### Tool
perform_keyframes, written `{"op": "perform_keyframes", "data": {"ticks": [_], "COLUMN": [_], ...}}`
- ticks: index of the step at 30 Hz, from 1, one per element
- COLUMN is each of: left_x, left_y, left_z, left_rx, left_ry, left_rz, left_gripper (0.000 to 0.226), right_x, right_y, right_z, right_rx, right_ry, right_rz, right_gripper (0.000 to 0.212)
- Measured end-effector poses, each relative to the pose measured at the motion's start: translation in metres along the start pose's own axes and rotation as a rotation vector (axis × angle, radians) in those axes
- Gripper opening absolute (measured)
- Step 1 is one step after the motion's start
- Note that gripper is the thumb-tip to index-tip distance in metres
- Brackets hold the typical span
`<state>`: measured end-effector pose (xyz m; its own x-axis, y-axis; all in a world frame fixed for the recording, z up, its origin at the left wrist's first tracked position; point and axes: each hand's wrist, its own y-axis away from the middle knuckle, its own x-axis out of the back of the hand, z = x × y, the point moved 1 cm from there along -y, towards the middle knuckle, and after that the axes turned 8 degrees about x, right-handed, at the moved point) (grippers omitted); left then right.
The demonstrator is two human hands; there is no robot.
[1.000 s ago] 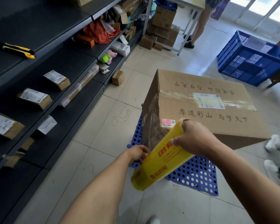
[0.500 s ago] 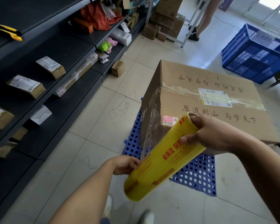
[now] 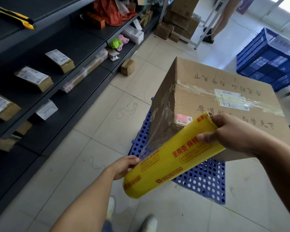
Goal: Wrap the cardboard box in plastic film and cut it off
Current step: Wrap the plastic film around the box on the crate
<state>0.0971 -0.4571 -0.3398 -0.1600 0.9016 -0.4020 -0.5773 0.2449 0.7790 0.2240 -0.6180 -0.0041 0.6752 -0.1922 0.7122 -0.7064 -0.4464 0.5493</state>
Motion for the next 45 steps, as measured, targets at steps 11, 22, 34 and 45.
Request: {"op": "perform_keyframes", "data": {"ticks": [11, 22, 34, 45], "left_x": [0.01, 0.021, 0.038, 0.028], "left_y": [0.001, 0.013, 0.011, 0.02], "left_z": [-0.019, -0.029, -0.032, -0.024], "left_rx": [0.102, 0.234, 0.224, 0.146], "left_ry": [0.094, 0.194, 0.165, 0.235], "left_rz": [-0.189, -0.233, -0.069, 0.074], "left_gripper": [0.017, 0.048, 0.013, 0.03], "right_x": [0.001, 0.006, 0.004, 0.002], "right_y": [-0.001, -0.006, -0.004, -0.004], "right_z": [0.001, 0.004, 0.0, 0.0], "right_rx": [-0.024, -0.033, -0.083, -0.153], "right_ry": [-0.094, -0.224, -0.252, -0.173], "right_rz": [0.049, 0.089, 0.098, 0.116], "right_gripper": [0.009, 0.02, 0.042, 0.022]}}
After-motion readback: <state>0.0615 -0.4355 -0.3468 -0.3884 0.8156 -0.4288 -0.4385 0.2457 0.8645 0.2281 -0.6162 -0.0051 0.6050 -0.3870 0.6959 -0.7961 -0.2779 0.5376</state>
